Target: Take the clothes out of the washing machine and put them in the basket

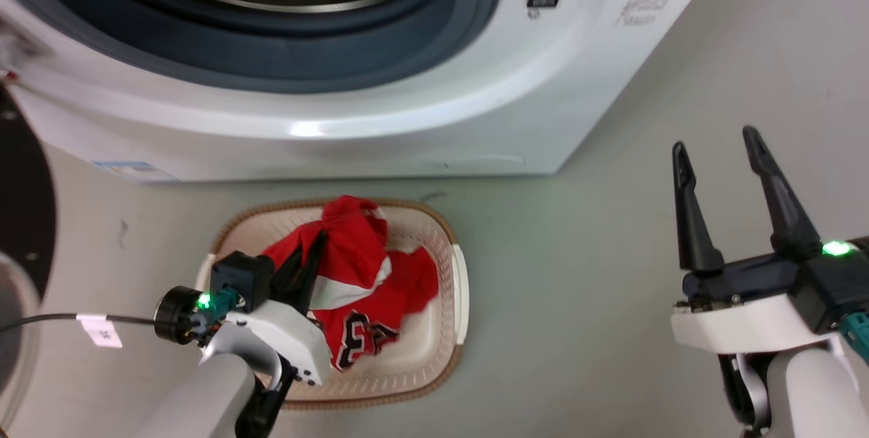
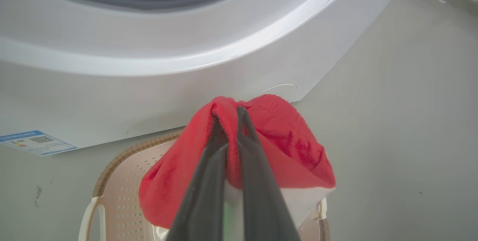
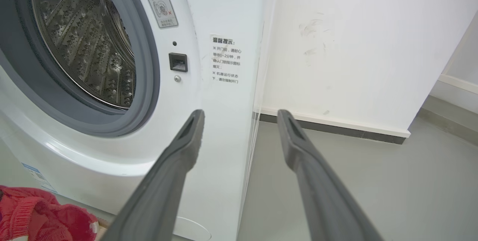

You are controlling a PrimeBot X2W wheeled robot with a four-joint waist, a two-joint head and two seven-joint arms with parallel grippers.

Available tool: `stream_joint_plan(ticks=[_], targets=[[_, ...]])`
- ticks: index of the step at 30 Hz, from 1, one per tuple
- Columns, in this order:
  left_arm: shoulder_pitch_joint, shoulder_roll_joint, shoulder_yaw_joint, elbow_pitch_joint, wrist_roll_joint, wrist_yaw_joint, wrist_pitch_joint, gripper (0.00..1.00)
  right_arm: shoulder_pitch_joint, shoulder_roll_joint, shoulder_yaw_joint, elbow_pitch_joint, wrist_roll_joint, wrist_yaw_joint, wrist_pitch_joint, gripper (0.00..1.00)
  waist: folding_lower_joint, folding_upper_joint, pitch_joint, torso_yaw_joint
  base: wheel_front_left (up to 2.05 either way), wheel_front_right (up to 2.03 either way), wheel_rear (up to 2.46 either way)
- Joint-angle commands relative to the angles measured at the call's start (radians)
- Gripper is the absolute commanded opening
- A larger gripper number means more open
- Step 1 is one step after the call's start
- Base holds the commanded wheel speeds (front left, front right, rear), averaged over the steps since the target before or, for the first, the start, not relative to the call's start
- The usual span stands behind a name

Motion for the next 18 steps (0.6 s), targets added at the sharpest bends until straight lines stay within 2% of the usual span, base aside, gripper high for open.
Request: stream_joint_plan(ticks=[1,10,18], targets=[[-0.023,-0.009,0.010,0.029,0.005,-0.009,-0.005,0.00,-0.021,0.001,-0.002,-0.005,-0.001,-0.001,-0.002,1.00,-0.0001,0.0000,0.075,-0.035,0.00,0.00,0.00],[-0.160,-0.096,0.018,0.383,0.041,-0.103,-0.010,0.00,-0.098,0.001,-0.007,-0.033,0.016,-0.001,-0.002,1.00,-0.0001,0.0000,0.228,-0.069,0.00,0.00,0.00],[-0.288,-0.169,0.004,0.657,0.065,-0.152,-0.009,0.00,-0.148,0.001,-0.013,-0.051,0.023,-0.001,-0.002,1.00,-0.0001,0.0000,0.325,-0.078,0.00,0.00,0.00]])
